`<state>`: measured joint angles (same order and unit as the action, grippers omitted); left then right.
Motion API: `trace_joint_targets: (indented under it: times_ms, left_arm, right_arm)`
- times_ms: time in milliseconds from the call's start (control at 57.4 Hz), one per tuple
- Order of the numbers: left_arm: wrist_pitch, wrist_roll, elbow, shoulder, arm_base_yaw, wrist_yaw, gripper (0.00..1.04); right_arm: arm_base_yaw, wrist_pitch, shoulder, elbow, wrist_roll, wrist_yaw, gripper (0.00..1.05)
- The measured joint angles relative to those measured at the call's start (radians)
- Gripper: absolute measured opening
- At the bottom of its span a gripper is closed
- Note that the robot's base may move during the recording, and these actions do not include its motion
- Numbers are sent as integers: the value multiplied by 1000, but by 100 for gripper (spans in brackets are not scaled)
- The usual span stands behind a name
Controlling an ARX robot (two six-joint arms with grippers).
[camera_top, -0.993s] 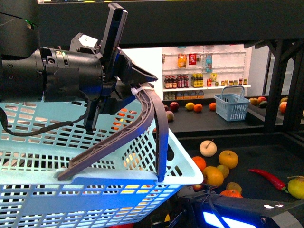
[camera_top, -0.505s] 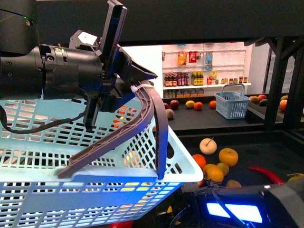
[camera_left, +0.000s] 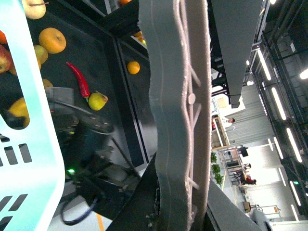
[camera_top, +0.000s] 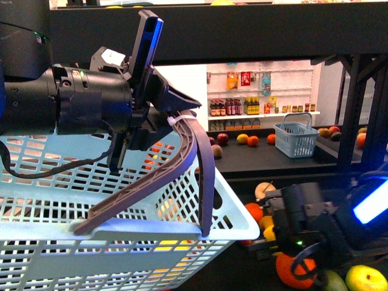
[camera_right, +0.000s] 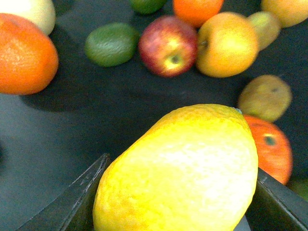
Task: Pick lemon from shelf
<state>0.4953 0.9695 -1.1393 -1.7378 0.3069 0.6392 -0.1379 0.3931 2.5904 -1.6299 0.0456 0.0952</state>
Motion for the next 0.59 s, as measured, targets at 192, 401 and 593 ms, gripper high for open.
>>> trace_joint_targets:
  times_ms: [192, 401, 593]
  left_arm:
    - [0, 0, 0, 0, 0, 0, 11]
    - [0, 0, 0, 0, 0, 0, 11]
    - [0, 0, 0, 0, 0, 0, 11]
  right_arm:
    - [87, 50, -248, 229, 10, -79, 71]
    - [96, 38, -559, 365, -81, -185, 71]
    - [24, 17, -752, 448, -186, -255, 70]
